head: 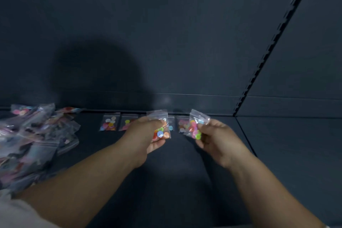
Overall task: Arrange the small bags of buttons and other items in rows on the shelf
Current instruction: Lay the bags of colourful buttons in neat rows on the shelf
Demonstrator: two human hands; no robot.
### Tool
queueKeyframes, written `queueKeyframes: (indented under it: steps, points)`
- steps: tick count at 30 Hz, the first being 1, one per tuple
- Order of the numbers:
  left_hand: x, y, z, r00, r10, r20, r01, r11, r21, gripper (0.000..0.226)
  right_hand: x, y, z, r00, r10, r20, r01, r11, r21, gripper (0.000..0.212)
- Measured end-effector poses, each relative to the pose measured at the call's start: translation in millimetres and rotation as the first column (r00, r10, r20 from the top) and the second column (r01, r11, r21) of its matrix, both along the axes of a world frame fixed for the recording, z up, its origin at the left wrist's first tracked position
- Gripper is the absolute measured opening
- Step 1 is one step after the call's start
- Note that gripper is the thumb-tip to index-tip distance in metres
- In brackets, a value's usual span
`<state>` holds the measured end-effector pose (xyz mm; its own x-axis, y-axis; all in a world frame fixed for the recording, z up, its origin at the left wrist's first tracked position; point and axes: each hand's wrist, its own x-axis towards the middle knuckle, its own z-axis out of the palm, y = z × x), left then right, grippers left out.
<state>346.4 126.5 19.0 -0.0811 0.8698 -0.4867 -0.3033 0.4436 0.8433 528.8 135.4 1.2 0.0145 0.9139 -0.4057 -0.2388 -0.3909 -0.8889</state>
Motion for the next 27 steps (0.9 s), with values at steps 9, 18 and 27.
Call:
queueKeyframes:
  steps: [9, 18, 27]
  points:
    - [23, 7, -3, 0.996, -0.035, -0.083, 0.036, 0.999, 0.007, 0.010, 77, 49, -25, 0.713, -0.126, 0.690, 0.099, 0.992, 0.079, 0.014]
    - [26, 14, -10, 0.992, -0.072, -0.101, 0.072, 0.997, -0.004, 0.007, 80, 53, -40, 0.423, -0.136, 0.896, -0.072, 0.980, 0.183, 0.031]
    - [25, 14, -15, 0.995, -0.071, -0.076, 0.070, 0.997, -0.013, 0.009, 74, 38, -64, 0.021, -0.365, 0.931, -0.527, 0.787, 0.321, 0.033]
